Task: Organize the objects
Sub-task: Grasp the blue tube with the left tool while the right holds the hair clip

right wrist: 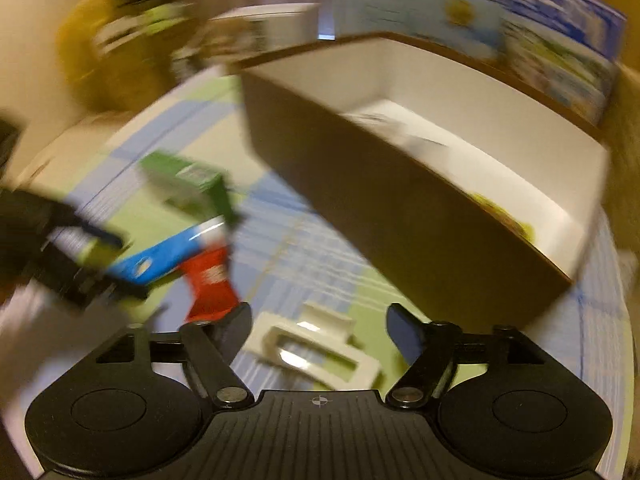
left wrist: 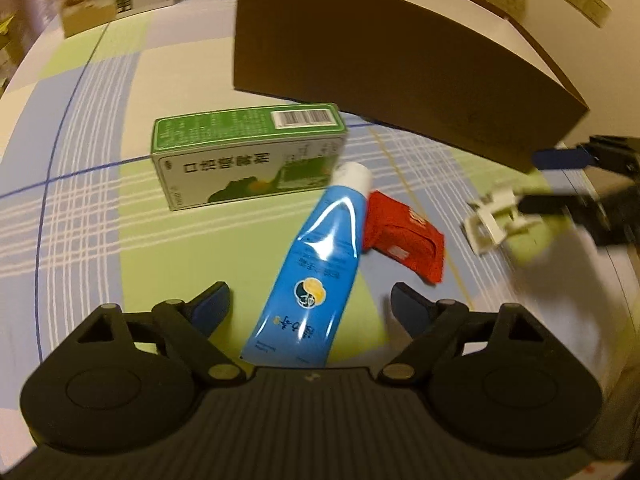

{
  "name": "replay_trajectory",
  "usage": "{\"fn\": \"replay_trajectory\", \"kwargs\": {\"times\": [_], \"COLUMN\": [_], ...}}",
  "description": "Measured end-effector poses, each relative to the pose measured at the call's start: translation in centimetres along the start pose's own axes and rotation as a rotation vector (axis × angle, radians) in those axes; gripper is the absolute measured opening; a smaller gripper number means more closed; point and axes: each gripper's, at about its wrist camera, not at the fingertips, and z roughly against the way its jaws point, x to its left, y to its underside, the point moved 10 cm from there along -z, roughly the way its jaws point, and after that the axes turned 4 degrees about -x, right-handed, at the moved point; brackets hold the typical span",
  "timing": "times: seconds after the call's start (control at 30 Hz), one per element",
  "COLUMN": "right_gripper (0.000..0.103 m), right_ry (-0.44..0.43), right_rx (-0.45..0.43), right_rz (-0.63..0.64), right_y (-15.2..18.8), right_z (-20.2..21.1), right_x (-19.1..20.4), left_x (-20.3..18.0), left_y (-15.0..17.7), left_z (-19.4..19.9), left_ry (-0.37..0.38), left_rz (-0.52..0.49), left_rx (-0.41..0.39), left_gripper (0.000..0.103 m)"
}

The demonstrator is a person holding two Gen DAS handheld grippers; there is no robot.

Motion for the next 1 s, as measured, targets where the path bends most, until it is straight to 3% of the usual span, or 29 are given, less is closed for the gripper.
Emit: {"fn": "replay_trajectory", "kwargs": {"times": [0.13, 0.27, 0.37, 0.4, 0.63, 0.8, 0.9, 1.0], "right_gripper": [0.075, 0.074, 0.045, 0.04, 0.04, 0.043, 0.053, 0.056], "right_ry": [0.046, 0.076, 0.058, 0.07, 0.094, 0.081, 0.098, 0.093], "right_rx": [0.053, 0.086, 0.1, 0.113, 0.154, 0.147, 0.122, 0.093], "right_rz": [0.179, 0.223, 0.192, 0.174, 0.012, 0.008, 0.01, -0.008], "right_y": [1.9, 3.1, 3.5, 3.6, 2.9, 2.7, 2.5, 2.2], "right_z": [-1.4, -2.6, -2.7, -2.9, -3.2, -3.6, -3.5, -3.5], "right_x": [1.0, 1.1, 1.3, 1.1, 1.2, 2.0, 1.5, 1.4], "left_x": [-0.3, -0.4, -0.4, -0.3, -0.6, -1.7, -2.3, -2.4], "left_y": [0.2, 0.2, 0.1, 0.0, -1.0, -1.8, -1.7, -1.2], "left_z": [-0.1, -0.2, -0.3, -0.3, -1.0, -1.8, -1.9, -1.6], "left_ry": [0.002, -0.011, -0.027, -0.033, -0.076, -0.109, -0.144, -0.174], "left_rz": [-0.004, -0.006, -0.003, 0.0, 0.001, -0.037, -0.068, -0.049], "left_rx": [0.0, -0.007, -0.012, -0.014, -0.035, -0.057, -0.055, -0.041], "left_gripper": [0.084, 0.083, 0.078, 0.077, 0.065, 0.042, 0.041, 0.041]}}
